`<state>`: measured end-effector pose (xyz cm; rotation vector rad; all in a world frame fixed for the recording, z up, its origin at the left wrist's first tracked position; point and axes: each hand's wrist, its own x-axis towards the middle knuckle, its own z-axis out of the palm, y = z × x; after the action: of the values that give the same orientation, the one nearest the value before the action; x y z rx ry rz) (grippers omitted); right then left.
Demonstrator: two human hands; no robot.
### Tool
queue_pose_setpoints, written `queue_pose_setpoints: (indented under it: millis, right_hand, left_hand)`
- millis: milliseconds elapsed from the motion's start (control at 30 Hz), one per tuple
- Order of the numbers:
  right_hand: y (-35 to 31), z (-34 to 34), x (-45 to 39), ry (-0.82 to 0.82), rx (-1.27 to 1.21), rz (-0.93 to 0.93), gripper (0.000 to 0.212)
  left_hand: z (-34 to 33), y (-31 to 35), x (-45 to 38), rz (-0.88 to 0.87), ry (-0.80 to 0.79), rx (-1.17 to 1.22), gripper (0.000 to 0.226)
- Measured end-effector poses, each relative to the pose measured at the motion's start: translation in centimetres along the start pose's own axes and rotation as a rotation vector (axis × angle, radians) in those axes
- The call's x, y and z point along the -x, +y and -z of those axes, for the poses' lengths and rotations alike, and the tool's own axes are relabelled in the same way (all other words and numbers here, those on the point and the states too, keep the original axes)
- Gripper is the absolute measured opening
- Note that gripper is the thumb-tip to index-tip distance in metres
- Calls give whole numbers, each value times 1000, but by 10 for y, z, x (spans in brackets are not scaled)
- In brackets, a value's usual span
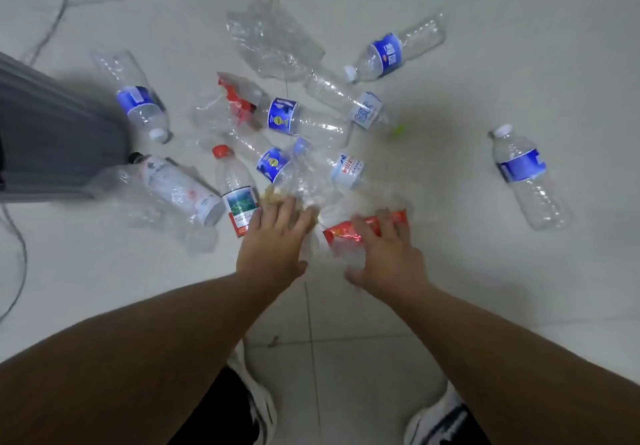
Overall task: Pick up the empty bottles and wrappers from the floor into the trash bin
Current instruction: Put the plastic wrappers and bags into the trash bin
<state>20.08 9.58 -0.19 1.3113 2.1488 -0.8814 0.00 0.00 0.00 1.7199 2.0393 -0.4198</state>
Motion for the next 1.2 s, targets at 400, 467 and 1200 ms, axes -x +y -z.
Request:
queue_pose_setpoints:
  millis: [400, 467, 1200]
  right_hand:
    - [33, -21, 13, 90, 257, 95, 55]
    - [30, -1, 35, 126, 210, 37, 52]
    - [-58, 205, 193, 125, 235, 35, 48]
  left_hand:
    - [-23, 14, 17, -66, 11, 187, 62]
    - [1, 17, 35, -27, 0, 218, 71]
    - [200, -12, 210, 314, -57, 349, 52]
